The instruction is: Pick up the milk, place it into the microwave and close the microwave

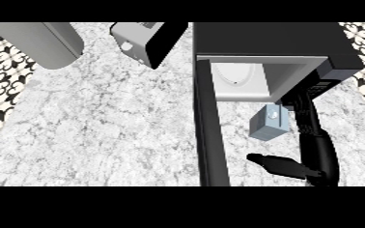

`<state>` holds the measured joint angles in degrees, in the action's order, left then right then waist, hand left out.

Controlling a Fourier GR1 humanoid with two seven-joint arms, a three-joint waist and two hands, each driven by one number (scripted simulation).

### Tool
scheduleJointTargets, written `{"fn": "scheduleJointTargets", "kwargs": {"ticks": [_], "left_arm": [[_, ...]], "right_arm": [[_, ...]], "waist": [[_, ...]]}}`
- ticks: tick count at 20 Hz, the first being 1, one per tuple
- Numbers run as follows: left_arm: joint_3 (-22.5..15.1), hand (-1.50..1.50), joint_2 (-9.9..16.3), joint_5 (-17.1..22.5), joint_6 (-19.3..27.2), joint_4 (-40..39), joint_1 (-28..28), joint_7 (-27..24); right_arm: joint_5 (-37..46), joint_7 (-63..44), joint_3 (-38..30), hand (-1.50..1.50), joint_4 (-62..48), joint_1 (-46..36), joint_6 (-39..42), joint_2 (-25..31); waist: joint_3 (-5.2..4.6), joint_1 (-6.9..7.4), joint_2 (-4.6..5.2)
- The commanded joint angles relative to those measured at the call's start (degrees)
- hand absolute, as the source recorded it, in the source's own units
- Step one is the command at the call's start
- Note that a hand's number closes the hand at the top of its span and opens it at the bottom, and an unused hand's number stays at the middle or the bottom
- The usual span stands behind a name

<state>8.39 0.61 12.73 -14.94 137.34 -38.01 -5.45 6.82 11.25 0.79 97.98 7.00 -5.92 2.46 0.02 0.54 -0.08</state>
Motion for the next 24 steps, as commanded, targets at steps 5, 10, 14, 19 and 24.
{"fn": "scheduleJointTargets", "kwargs": {"ticks": [5,10,14,19,24], "left_arm": [[2.32,-1.50,-0.55,3.60,-0.48,3.62,0.79,1.74],[7.51,-1.50,-0.43,9.74,-5.01,6.99,-3.73,3.11],[7.54,-1.50,-0.14,8.90,-5.12,3.45,0.63,3.03],[8.73,-1.50,-0.21,11.66,-4.91,6.60,-1.36,4.65],[8.24,-1.50,-0.59,10.57,-6.76,3.76,-1.58,2.97]], "right_arm": [[-3.99,13.12,-6.66,-1.50,-15.13,-0.95,3.72,2.90],[-5.09,14.93,-8.10,-1.50,-20.05,-3.27,5.50,3.85],[-3.77,19.46,-9.43,-1.50,-31.63,-11.35,4.28,3.74],[-1.14,23.45,-7.48,-1.50,-32.27,-6.67,3.46,3.08],[-1.91,26.61,-11.08,-1.50,-43.11,-14.51,2.58,4.88]], "waist": [[0.03,-0.12,0.05],[0.01,0.27,-0.03],[0.04,0.34,0.13],[0.01,0.11,0.00],[0.02,0.20,0.06]]}}
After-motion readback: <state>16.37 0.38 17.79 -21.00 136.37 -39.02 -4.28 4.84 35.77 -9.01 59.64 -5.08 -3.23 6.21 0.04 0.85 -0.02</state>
